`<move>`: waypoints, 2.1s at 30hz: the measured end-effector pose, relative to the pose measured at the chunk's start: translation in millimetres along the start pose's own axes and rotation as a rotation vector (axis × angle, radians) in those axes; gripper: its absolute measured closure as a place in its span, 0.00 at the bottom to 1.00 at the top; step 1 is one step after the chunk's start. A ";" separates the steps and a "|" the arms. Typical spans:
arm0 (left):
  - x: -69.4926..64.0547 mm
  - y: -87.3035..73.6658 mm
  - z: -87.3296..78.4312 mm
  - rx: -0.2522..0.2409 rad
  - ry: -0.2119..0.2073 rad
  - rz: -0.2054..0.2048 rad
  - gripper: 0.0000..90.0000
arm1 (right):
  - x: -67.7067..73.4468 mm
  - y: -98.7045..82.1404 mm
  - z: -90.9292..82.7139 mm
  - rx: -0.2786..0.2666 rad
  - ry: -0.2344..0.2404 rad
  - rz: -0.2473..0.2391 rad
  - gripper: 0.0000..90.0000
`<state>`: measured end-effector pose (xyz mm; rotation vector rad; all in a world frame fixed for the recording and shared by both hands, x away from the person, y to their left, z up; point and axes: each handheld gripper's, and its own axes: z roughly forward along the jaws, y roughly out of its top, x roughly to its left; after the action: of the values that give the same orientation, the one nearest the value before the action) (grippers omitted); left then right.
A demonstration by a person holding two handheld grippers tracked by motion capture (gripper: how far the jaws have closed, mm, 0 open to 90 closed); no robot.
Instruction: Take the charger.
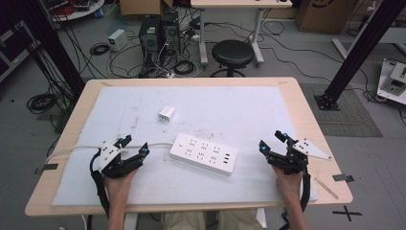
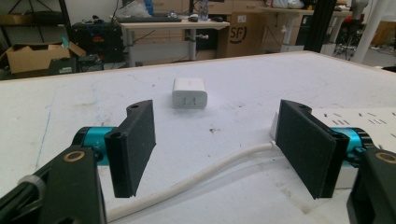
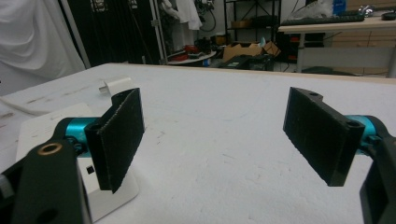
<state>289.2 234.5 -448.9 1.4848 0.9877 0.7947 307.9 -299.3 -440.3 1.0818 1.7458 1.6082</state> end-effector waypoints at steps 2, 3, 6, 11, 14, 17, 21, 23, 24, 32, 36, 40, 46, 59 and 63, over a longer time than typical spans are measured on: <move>0.4 -0.1 -0.4 -0.001 0.005 -0.003 0.32 | -0.1 0.0 0.2 0.000 0.002 -0.001 0.23; 0.4 -0.1 -1.0 -0.002 0.007 -0.006 0.32 | -0.3 0.0 0.4 0.002 0.001 0.000 0.23; 0.6 -0.1 -0.8 0.000 0.007 -0.003 0.32 | -0.1 -0.1 0.5 0.005 0.000 0.003 0.23; -0.5 -0.1 0.0 0.008 -0.002 0.002 0.32 | 0.3 0.0 0.7 0.002 0.006 -0.008 0.23; -0.9 -0.2 0.6 0.011 0.006 0.004 0.32 | -0.3 0.0 1.0 -0.002 0.004 -0.008 0.23; -0.1 0.0 0.3 0.010 0.008 0.004 0.32 | -0.1 0.0 0.7 0.000 0.002 -0.007 0.23; 0.6 0.4 0.1 0.005 0.021 -0.006 0.32 | 0.3 0.0 0.7 -0.003 -0.003 -0.012 0.23; -0.1 1.7 1.5 0.019 0.018 -0.011 0.32 | -0.1 0.1 0.6 0.000 -0.001 -0.004 0.23; -0.1 1.7 1.5 0.019 0.018 -0.011 0.32 | -0.1 0.1 0.6 0.000 -0.001 -0.004 0.23; -5.2 11.0 5.9 0.080 0.002 0.002 0.33 | 0.5 0.5 0.5 0.006 -0.014 -0.005 0.23; -6.2 17.0 5.7 0.071 0.000 0.007 0.33 | 1.4 0.7 0.2 0.011 -0.045 -0.003 0.23; -7.1 47.9 7.8 0.076 -0.024 0.030 0.33 | 0.9 1.8 2.1 0.028 -0.040 -0.009 0.23; -7.5 69.7 18.0 0.105 -0.034 0.040 0.32 | 1.1 1.8 3.7 0.044 -0.018 -0.010 0.23; -2.9 101.2 94.0 0.362 -0.034 0.064 0.28 | -1.9 1.6 3.1 0.030 -0.050 0.004 0.23; -3.8 98.2 116.7 0.442 -0.027 0.091 0.28 | -1.6 1.3 3.2 0.032 -0.050 0.004 0.23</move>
<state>406.7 179.6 -368.7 1.9246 1.1306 0.6418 311.7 -298.9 -439.7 1.1314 1.7432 1.5475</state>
